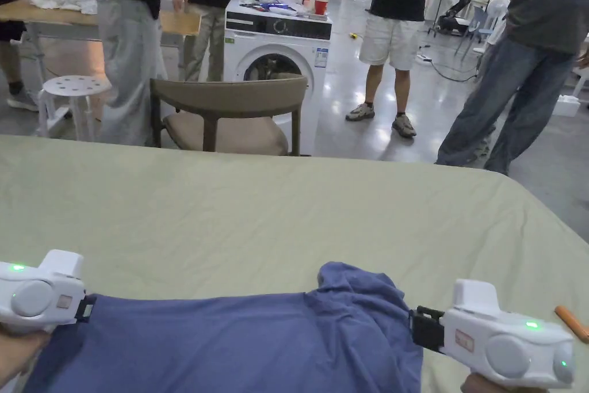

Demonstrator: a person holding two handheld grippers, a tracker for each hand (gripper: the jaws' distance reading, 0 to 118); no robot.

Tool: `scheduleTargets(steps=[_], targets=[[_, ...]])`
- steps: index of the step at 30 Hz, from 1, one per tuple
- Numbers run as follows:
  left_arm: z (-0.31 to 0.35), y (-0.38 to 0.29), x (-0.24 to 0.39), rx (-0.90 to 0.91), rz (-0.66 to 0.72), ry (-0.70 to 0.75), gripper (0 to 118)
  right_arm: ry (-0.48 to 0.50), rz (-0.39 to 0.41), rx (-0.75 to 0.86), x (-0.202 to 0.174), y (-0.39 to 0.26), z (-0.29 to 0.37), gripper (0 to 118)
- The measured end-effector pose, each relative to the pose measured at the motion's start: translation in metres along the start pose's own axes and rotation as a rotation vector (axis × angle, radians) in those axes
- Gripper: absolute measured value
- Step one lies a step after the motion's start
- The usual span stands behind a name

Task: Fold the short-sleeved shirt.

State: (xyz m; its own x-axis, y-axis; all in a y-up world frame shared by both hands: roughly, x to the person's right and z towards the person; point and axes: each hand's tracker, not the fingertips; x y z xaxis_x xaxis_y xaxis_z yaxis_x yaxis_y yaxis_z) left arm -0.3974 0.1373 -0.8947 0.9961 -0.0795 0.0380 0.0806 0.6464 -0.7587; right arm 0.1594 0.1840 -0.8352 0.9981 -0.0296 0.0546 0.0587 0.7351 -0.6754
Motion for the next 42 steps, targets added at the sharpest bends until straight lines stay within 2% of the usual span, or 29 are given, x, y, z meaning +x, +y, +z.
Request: scheduleTargets(steps=[2, 6, 7, 11, 13, 15, 17, 20, 23, 28, 42], targets=[[0.019, 0.004, -0.001, 0.025, -0.015, -0.003, 1, 0.038, 0.024, -0.084, 0.008, 0.018, -0.036, 62], [0.043, 0.011, -0.003, 0.059, -0.013, 0.000, 1, 0.011, -0.027, -0.225, 0.016, 0.033, -0.094, 63], [0.048, 0.012, -0.001, 0.066, -0.012, 0.007, 1, 0.033, -0.056, -0.246, 0.019, 0.032, -0.106, 62], [0.055, 0.015, 0.001, 0.076, -0.021, 0.011, 1, 0.028, -0.045, -0.321, 0.012, 0.028, -0.127, 58], [0.053, 0.015, 0.001, 0.075, -0.021, 0.013, 1, -0.039, 0.000, -0.308, 0.006, 0.024, -0.128, 51], [0.054, 0.013, 0.004, 0.074, -0.033, 0.017, 1, -0.047, 0.036, -0.288, -0.007, 0.022, -0.124, 41], [0.050, 0.011, 0.005, 0.069, -0.047, 0.024, 1, -0.052, 0.095, -0.275, -0.014, 0.019, -0.124, 1], [0.053, 0.005, 0.007, 0.069, -0.036, 0.022, 1, -0.047, 0.114, -0.255, -0.011, 0.015, -0.126, 0], [0.059, 0.003, 0.006, 0.097, -0.039, 0.030, 1, -0.029, 0.056, -0.158, -0.003, 0.015, -0.101, 0], [0.100, 0.015, -0.002, 0.193, -0.030, 0.032, 1, -0.053, 0.158, 0.040, -0.001, 0.038, -0.035, 0], [0.294, 0.072, -0.033, 0.498, 0.030, 0.043, 1, -0.024, 0.169, 0.438, -0.007, 0.130, 0.200, 0]])
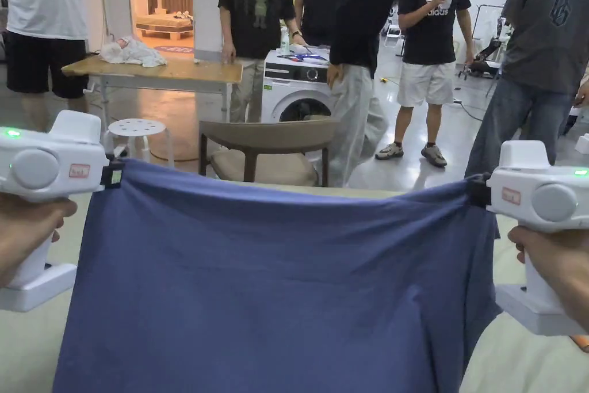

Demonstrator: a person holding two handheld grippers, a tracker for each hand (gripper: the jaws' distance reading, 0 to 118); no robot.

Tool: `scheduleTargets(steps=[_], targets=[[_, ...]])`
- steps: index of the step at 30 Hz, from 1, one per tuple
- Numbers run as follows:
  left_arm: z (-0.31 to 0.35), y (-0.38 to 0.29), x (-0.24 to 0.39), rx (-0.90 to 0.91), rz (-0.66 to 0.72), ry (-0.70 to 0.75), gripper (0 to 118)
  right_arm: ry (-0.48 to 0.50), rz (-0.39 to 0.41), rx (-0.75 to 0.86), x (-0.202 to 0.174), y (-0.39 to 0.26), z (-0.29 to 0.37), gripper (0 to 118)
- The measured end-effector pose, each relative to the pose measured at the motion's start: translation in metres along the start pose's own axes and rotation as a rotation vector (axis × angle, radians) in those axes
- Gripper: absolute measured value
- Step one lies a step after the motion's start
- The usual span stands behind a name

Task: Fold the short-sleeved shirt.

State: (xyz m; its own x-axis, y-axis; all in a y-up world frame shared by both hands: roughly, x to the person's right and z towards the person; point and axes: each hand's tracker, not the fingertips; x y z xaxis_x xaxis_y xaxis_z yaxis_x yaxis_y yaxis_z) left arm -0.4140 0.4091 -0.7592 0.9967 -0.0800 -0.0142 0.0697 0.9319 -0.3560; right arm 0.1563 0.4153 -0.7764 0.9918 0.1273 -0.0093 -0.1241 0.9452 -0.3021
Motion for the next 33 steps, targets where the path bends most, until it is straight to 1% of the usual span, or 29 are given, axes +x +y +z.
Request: scheduleTargets(steps=[3, 7, 12, 17, 20, 23, 25, 27, 29, 33], targets=[[0.019, 0.032, -0.010, 0.024, 0.005, -0.003, 1, -0.002, 0.007, 0.065, -0.003, 0.036, 0.034, 0], [0.032, 0.072, -0.020, 0.067, 0.012, 0.008, 1, -0.021, 0.009, 0.108, -0.005, 0.077, 0.050, 0], [0.031, 0.113, -0.028, 0.103, 0.015, 0.035, 1, -0.041, -0.015, 0.152, -0.008, 0.116, 0.047, 0], [0.021, 0.152, -0.036, 0.137, 0.024, 0.061, 1, -0.075, -0.029, 0.181, -0.007, 0.152, 0.026, 0], [0.011, 0.177, -0.043, 0.159, 0.024, 0.070, 1, -0.086, -0.027, 0.201, -0.008, 0.176, 0.014, 0], [0.005, 0.197, -0.045, 0.175, 0.022, 0.082, 1, -0.090, -0.002, 0.225, -0.008, 0.200, 0.003, 0], [-0.001, 0.210, -0.050, 0.189, 0.058, 0.073, 0, -0.092, -0.006, 0.236, -0.006, 0.217, -0.006, 0], [-0.007, 0.220, -0.052, 0.195, 0.059, 0.086, 0, -0.079, -0.034, 0.247, -0.005, 0.231, -0.010, 0], [-0.012, 0.226, -0.053, 0.203, 0.056, 0.095, 0, -0.078, -0.036, 0.258, -0.005, 0.240, -0.013, 0], [-0.017, 0.228, -0.053, 0.213, 0.040, 0.102, 0, -0.076, -0.014, 0.272, -0.005, 0.246, -0.015, 0]])
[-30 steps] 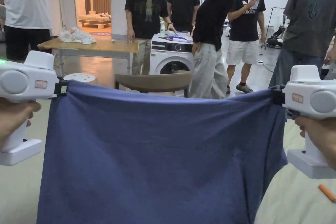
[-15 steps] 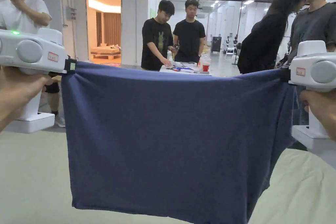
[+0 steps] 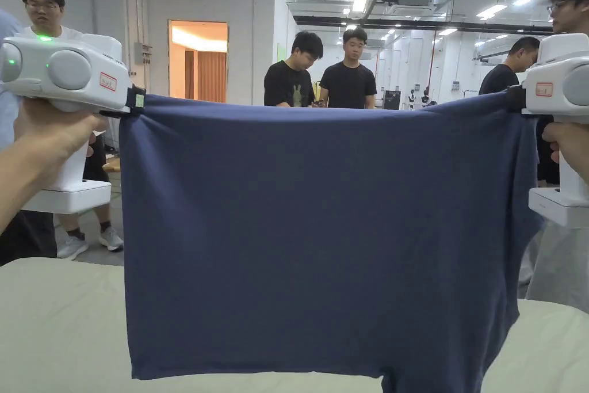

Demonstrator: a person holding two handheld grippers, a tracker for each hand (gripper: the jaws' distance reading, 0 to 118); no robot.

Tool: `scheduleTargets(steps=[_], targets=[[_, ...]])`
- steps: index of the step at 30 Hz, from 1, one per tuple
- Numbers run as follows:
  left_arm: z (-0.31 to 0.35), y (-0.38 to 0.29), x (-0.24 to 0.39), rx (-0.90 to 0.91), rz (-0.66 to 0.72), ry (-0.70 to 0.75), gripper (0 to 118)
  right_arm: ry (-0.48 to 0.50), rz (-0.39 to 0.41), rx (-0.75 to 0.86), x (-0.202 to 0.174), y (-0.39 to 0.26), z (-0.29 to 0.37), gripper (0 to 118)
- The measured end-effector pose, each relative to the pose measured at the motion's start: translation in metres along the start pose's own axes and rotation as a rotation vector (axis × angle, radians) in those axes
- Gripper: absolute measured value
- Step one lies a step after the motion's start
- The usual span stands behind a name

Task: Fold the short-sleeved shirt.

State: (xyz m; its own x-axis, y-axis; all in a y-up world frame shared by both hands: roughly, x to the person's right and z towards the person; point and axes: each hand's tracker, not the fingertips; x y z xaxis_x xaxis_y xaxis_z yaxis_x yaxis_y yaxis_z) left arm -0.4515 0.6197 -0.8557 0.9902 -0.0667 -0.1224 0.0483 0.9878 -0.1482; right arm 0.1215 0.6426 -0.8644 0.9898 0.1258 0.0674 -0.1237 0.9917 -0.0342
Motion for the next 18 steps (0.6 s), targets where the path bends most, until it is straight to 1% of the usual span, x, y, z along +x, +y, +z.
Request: scheduleTargets(steps=[5, 9, 12, 14, 18], targets=[[-0.004, -0.018, 0.007, -0.017, -0.005, -0.003, 0, -0.002, 0.012, 0.000, 0.000, -0.020, 0.003, 0], [-0.004, -0.047, 0.010, -0.042, -0.021, -0.018, 0, 0.001, 0.034, -0.038, 0.001, -0.055, 0.011, 0], [0.001, -0.080, 0.008, -0.060, -0.020, -0.030, 0, 0.008, 0.049, -0.070, 0.003, -0.088, 0.026, 0], [0.010, -0.101, 0.008, -0.077, -0.012, -0.044, 0, 0.017, 0.036, -0.099, 0.006, -0.109, 0.038, 0], [0.035, -0.139, 0.010, -0.104, -0.016, -0.066, 0, 0.012, 0.049, -0.138, 0.006, -0.143, 0.076, 0]])
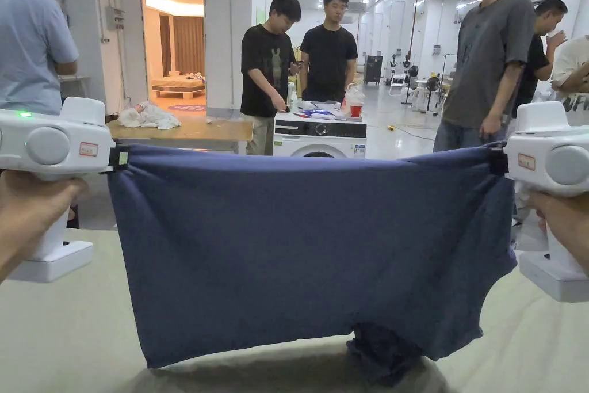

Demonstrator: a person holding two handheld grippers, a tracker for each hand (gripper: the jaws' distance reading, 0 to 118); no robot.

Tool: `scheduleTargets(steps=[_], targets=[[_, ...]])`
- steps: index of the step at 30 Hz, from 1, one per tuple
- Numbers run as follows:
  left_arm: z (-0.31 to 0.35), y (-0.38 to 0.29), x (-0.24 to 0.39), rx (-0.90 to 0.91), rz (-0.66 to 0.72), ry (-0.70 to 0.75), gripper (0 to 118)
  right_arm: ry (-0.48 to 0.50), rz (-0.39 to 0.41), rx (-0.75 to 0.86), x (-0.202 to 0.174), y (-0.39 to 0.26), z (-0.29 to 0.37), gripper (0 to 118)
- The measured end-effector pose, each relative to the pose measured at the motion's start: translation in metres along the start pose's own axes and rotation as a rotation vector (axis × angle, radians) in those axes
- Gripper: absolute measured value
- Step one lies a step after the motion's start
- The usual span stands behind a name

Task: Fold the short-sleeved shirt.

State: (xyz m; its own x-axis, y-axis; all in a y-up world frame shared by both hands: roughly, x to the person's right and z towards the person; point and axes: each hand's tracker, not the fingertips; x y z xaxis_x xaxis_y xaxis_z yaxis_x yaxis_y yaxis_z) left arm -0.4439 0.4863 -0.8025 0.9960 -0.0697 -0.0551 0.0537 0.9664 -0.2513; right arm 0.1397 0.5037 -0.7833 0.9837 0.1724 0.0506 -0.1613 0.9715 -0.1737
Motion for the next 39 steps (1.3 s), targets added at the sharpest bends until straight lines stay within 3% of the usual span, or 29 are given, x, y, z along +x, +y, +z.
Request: scheduleTargets(steps=[16, 33, 39], targets=[[0.152, -0.121, -0.001, 0.038, 0.009, -0.077, 0, 0.034, 0.016, -0.071, 0.012, -0.104, 0.165, 0], [0.268, -0.342, 0.022, -0.257, 0.028, -0.107, 0, 0.107, 0.005, -0.475, 0.006, -0.314, 0.268, 0], [0.283, -0.406, 0.027, -0.388, 0.026, -0.101, 1, 0.143, 0.068, -0.630, -0.007, -0.369, 0.281, 0]])
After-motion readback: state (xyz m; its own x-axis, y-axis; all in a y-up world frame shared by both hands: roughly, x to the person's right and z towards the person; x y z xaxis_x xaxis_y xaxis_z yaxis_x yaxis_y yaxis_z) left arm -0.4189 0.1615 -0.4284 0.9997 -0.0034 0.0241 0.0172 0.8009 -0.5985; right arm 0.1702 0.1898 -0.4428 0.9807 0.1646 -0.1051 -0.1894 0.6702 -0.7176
